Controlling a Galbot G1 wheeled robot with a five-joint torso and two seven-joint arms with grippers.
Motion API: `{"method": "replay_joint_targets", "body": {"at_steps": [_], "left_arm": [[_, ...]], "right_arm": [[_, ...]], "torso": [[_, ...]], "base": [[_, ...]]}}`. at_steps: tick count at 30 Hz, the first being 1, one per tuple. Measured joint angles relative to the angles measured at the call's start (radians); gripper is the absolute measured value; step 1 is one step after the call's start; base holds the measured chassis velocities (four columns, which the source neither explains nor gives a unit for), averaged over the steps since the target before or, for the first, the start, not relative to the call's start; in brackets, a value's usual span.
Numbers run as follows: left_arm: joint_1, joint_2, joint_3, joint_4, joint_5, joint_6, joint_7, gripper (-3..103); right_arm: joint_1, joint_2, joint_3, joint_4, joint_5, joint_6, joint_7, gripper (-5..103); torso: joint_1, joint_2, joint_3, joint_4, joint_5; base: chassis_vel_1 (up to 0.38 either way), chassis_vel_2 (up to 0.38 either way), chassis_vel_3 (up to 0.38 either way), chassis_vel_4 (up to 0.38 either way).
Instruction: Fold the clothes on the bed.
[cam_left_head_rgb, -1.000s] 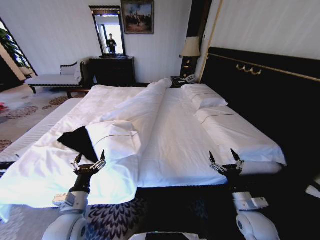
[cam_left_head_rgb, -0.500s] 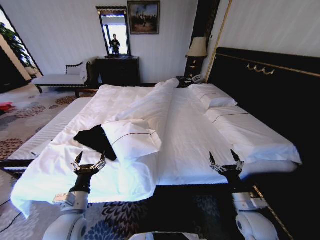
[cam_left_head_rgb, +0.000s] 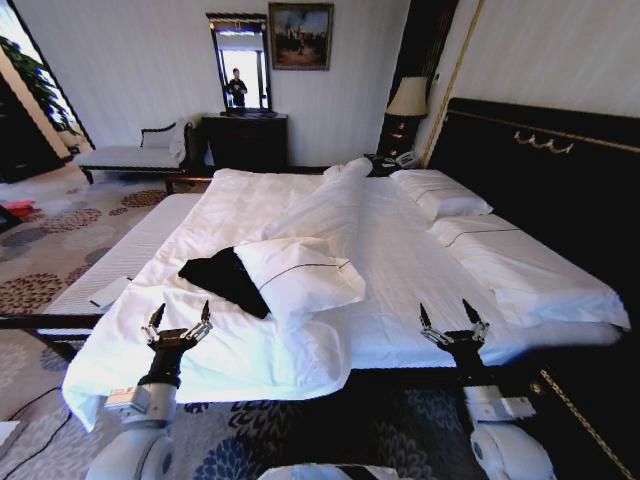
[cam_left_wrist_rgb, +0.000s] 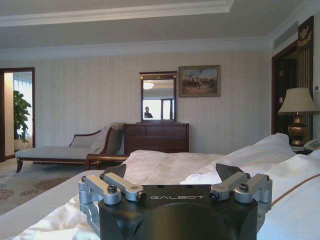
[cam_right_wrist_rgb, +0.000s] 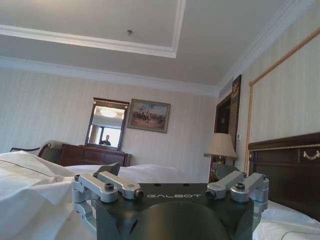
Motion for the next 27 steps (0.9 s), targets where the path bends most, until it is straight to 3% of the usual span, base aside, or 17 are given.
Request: {"method": "replay_joint_targets", "body": {"at_steps": [27], "left_arm": [[0.034,-0.006,-0.017,-0.029,0.006,-0.011,0.0,100]], "right_arm": [[0.02,0.005,-0.006,-0.026,-0.002,-0.007,0.029,100]], "torso": [[0.0,0.0,0.0,-0.0001,-0.0001]], "base": [[0.0,0.0,0.0,0.0]]}}
